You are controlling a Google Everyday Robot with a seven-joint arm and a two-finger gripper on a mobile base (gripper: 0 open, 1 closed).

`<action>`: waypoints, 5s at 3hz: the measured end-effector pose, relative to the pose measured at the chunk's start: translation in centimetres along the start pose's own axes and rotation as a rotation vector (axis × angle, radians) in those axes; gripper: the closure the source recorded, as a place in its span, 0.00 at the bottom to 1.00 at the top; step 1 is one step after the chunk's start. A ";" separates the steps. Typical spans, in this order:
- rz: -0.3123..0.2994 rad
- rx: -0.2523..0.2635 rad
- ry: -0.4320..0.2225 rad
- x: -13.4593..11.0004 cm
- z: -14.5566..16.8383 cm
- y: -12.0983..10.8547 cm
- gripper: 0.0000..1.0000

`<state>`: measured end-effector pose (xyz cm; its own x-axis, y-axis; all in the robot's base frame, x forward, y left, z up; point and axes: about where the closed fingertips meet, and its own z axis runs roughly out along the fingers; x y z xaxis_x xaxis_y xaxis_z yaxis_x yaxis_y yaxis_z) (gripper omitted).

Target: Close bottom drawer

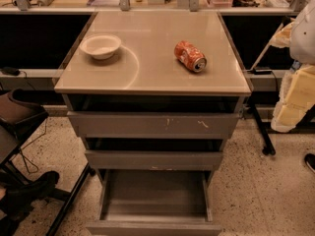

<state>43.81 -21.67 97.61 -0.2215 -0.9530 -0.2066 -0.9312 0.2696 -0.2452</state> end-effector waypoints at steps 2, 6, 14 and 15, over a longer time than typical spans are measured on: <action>-0.006 -0.010 -0.019 0.3 2.2 1.6 0.00; 0.250 -0.124 -0.180 2.8 25.7 16.6 0.00; 0.670 -0.204 -0.116 15.2 65.9 26.6 0.00; 0.698 -0.256 -0.103 15.4 68.7 29.5 0.00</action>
Offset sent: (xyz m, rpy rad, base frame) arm -0.0288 0.0137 -0.0853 0.0586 0.0320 0.0405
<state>32.84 -18.93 22.13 -0.7690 -0.5508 -0.3244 -0.6251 0.7543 0.2010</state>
